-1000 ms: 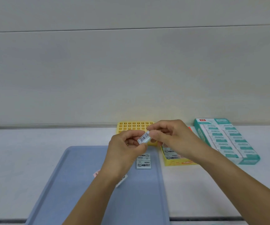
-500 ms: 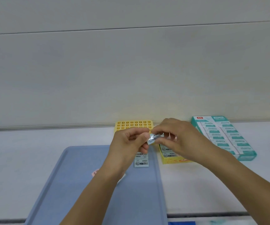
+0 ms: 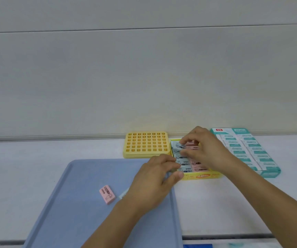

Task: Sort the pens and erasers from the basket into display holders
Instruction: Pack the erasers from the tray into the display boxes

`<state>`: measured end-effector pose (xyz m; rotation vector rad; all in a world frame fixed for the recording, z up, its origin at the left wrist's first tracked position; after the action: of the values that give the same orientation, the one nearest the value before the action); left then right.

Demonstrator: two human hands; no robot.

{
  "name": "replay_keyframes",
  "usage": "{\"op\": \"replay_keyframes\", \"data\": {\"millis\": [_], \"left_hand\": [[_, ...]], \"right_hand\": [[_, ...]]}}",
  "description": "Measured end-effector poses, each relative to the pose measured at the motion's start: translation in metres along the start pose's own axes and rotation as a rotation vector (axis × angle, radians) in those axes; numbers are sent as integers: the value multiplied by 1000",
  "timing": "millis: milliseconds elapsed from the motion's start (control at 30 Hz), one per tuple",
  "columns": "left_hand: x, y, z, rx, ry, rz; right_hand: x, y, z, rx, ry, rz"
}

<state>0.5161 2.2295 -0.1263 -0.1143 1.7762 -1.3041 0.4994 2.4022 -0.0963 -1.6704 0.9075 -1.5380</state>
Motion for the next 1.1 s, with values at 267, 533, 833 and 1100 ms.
{"op": "replay_keyframes", "data": {"millis": [267, 533, 833, 1100], "left_hand": [[-2, -3, -3, 14, 7, -120], [34, -50, 23, -229, -84, 46], [67, -63, 72, -7, -262, -47], [60, -56, 63, 110, -307, -130]], "right_hand": [[-1, 8, -16, 105, 59, 165], [24, 7, -2, 3, -100, 59], [79, 59, 14, 261, -338, 457], [81, 65, 19, 314, -271, 472]]}}
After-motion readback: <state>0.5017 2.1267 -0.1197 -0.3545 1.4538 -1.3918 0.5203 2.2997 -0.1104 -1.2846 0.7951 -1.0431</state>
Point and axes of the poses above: each hand's wrist, its own z-axis away from the middle knuckle, its own y-axis out of the palm, x = y × z, the point moved 5 cm from there along -z, towards the middle knuckle, and after that the axes turned 8 degrees about x, right-handed, at the moved point
